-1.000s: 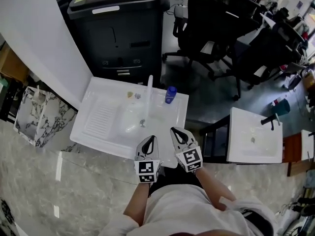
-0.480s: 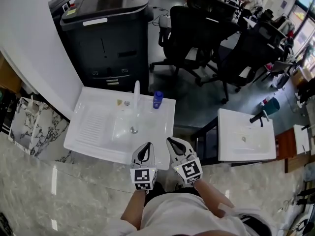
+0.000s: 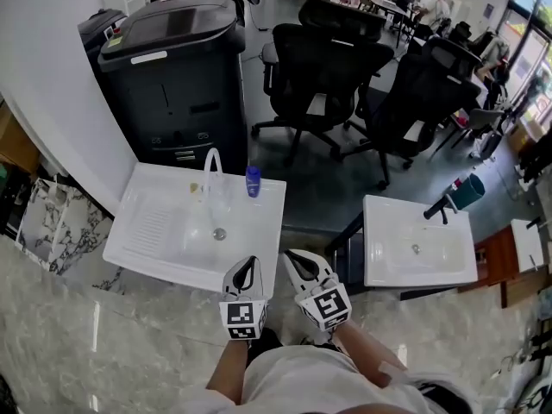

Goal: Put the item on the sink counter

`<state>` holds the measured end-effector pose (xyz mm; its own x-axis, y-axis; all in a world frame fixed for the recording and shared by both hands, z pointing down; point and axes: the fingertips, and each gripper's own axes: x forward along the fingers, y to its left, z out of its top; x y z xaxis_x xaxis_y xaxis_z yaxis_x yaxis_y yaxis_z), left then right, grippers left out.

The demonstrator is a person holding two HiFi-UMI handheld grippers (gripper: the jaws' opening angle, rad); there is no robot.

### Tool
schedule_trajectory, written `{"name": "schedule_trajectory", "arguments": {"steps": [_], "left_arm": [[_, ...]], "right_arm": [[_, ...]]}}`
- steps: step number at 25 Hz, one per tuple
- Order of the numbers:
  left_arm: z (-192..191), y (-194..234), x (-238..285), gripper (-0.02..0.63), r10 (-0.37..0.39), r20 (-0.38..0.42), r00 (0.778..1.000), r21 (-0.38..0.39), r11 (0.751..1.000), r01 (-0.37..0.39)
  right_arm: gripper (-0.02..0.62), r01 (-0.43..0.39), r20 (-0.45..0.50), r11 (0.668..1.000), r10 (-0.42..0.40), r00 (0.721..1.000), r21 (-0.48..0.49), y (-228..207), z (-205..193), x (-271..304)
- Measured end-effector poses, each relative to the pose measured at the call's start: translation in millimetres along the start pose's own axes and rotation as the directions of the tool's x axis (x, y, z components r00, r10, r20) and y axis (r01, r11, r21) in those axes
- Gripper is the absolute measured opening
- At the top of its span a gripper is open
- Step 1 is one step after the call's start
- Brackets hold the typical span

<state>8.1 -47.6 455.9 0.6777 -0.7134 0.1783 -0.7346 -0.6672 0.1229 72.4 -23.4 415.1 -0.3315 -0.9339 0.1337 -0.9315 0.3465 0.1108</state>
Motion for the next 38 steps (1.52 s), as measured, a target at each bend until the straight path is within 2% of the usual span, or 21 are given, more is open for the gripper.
{"name": "schedule_trajectory", "arguments": {"steps": [6, 10, 17, 23, 30, 38], "left_arm": [[16.5, -52.9, -16.9, 0.009, 0.019, 0.047, 0.999, 0.018, 1.000, -0.020], [18.4, -75.8, -36.0, 0.011, 0.069, 0.058, 0.996, 0.018, 0.997, -0.070], [31.0, -105.1, -68.4, 0.009, 0.166, 0.114, 0.980, 0.038, 0.985, -0.171], [28.4, -129.9, -84.6, 0.009, 0.218, 0.120, 0.968, 0.040, 0.974, -0.224], [34.2, -151.3, -83.6, 0.009, 0.220, 0.143, 0.965, 0.045, 0.973, -0.228], [39.7, -181.8, -68.7, 0.009, 0.158, 0.141, 0.977, 0.065, 0.983, -0.169]], "right_arm": [[0.005, 0.003, 0.063, 1.000, -0.003, 0.998, 0.001, -13.6, 11.6, -48.1], [0.005, -0.008, 0.096, 1.000, 0.007, 0.995, 0.014, -14.7, 13.0, -71.8], [0.005, -0.084, 0.178, 0.996, 0.080, 0.981, 0.015, -6.8, 27.3, -107.3], [0.005, -0.133, 0.224, 0.991, 0.128, 0.966, 0.006, -3.6, 37.1, -141.3], [0.005, -0.115, 0.256, 0.993, 0.111, 0.960, 0.001, -20.1, 43.7, -168.6], [0.005, -0.070, 0.257, 0.997, 0.059, 0.965, 0.031, -37.4, 40.4, -190.0]]}}
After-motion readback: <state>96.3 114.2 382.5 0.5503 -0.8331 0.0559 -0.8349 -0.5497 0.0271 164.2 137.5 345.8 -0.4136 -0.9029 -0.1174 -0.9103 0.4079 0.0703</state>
